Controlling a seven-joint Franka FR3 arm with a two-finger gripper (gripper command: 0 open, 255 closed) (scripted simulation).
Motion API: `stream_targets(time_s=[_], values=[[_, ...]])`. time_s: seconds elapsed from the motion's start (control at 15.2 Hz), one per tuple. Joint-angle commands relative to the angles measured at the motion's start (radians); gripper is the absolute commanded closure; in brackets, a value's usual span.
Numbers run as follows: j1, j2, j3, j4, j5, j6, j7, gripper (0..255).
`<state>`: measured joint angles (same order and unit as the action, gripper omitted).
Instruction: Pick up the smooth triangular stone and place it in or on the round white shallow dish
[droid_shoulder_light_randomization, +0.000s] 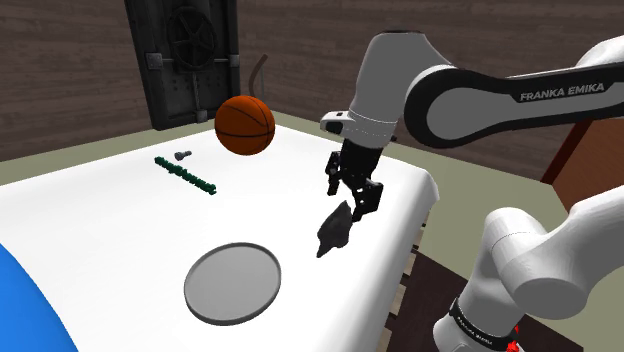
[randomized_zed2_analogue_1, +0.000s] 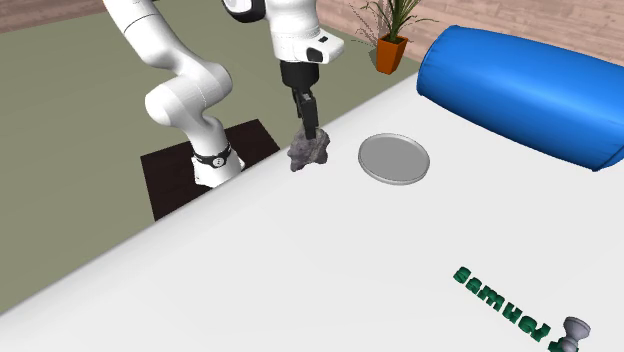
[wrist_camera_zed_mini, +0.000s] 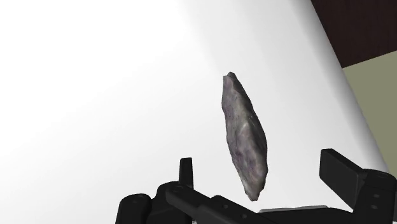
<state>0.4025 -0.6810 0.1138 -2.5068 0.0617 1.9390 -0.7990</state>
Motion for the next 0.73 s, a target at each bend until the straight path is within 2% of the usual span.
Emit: stream_targets(time_s=[0.0,0.59,0.66], values=[[0.002,0.001,0.002,-0.028,0.002,0.028,-0.001,0],[0.002,0.006,0.003,-0.045,0.002,0.051,-0.001,0],[0.002,0.006,0.003,-0.045,0.002,0.051,-0.001,255]])
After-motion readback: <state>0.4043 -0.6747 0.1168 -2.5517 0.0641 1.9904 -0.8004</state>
